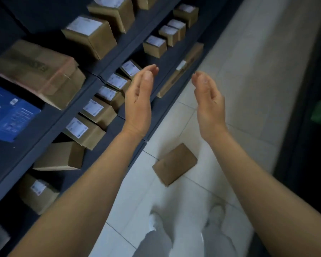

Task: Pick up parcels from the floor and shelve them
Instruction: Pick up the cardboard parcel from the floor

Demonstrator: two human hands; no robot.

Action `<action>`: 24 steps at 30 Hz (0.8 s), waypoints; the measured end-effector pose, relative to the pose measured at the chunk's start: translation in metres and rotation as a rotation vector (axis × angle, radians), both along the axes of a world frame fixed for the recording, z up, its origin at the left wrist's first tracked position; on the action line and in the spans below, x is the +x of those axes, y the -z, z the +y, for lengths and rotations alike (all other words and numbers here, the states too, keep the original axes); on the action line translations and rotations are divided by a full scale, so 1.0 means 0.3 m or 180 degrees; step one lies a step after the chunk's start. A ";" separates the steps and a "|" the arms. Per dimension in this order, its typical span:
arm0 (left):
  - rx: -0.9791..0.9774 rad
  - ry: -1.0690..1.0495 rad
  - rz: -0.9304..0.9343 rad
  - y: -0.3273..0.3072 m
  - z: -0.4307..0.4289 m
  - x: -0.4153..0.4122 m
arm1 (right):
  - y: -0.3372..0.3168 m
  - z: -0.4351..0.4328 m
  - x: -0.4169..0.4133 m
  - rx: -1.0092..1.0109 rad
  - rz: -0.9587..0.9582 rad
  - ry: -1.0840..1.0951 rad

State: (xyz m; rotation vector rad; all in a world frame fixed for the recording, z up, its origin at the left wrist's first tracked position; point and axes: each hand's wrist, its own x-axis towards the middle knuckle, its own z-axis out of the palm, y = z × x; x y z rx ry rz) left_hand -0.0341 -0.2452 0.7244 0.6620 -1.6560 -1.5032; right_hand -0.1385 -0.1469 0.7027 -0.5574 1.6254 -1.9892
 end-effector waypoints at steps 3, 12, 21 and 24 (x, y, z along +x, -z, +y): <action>0.0062 0.0156 -0.0228 0.149 0.009 0.007 | 0.147 0.032 0.019 0.0313 -0.0134 0.0154; 0.0849 0.0228 -0.1427 1.071 0.052 0.080 | 1.005 0.138 0.097 0.1281 -0.0915 0.0391; 0.0641 0.0469 -0.2543 1.977 0.019 0.133 | 1.879 0.186 0.160 0.1922 -0.1497 0.0431; 0.0643 0.0584 -0.2928 2.202 -0.011 0.161 | 2.095 0.191 0.170 0.2166 -0.1676 0.0535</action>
